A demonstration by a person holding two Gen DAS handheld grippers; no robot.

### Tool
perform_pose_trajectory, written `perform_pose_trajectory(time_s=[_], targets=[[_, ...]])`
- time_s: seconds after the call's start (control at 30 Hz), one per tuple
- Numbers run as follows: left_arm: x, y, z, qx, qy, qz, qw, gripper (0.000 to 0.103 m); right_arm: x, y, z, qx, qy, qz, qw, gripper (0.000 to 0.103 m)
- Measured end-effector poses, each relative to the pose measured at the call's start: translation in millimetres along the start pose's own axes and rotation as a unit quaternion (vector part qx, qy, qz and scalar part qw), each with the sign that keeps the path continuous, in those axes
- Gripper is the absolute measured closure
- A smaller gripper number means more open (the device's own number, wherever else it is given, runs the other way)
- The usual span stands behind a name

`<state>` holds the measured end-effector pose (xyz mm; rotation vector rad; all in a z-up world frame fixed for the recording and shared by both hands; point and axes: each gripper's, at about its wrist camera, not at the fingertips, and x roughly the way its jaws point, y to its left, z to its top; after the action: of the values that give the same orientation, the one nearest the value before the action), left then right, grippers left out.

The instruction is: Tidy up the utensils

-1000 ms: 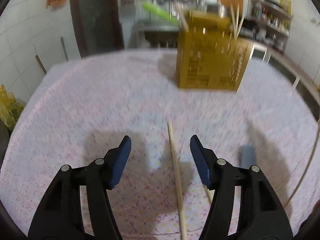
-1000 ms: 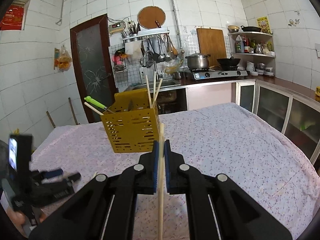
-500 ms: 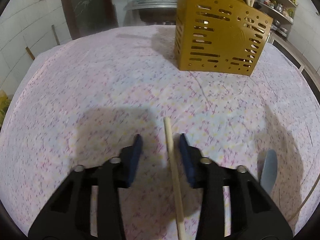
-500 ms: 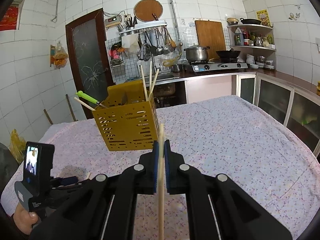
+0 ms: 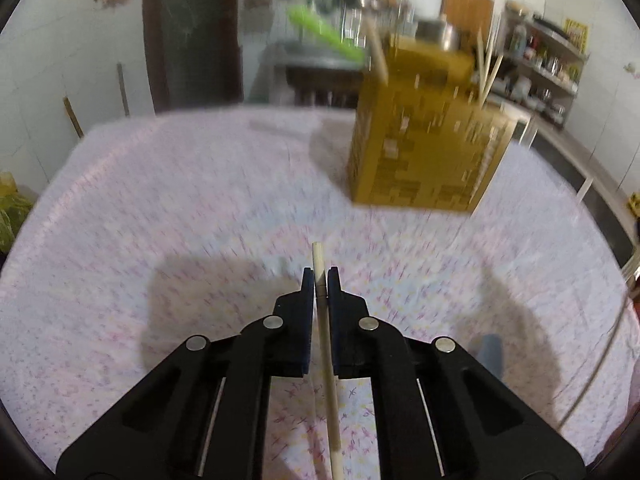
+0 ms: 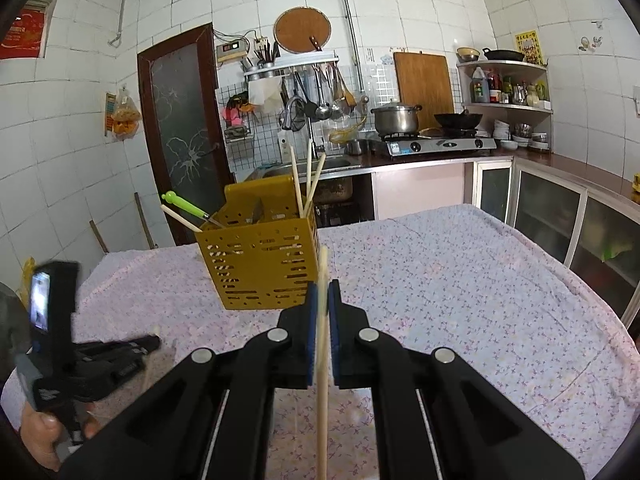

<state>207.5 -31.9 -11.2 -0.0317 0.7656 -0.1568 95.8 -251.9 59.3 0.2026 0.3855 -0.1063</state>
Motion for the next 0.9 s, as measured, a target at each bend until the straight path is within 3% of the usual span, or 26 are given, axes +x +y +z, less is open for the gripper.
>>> perform_pose_trajectory(time_s=[0.17, 0.37, 0.63, 0.9], targets=[[-50, 5, 2, -0.005, -0.079, 0.001, 0.9969, 0.098, -9, -1, 1, 0.000, -0.008, 0.003, 1.000, 0.097], [-89, 6, -8, -0.008, -0.133, 0.005, 0.9911, 0.098, -20, 1, 2, -0.002, -0.018, 0.006, 1.000, 0.097], [-120, -3, -13, 0.006, -0.173, 0.006, 0.9848, 0.098, -36, 2, 7, -0.007, -0.037, 0.008, 0.999, 0.097], [-126, -7, -7, 0.004, -0.183, 0.000, 0.9832, 0.098, -43, 4, 14, -0.011, -0.047, 0.008, 0.999, 0.097]])
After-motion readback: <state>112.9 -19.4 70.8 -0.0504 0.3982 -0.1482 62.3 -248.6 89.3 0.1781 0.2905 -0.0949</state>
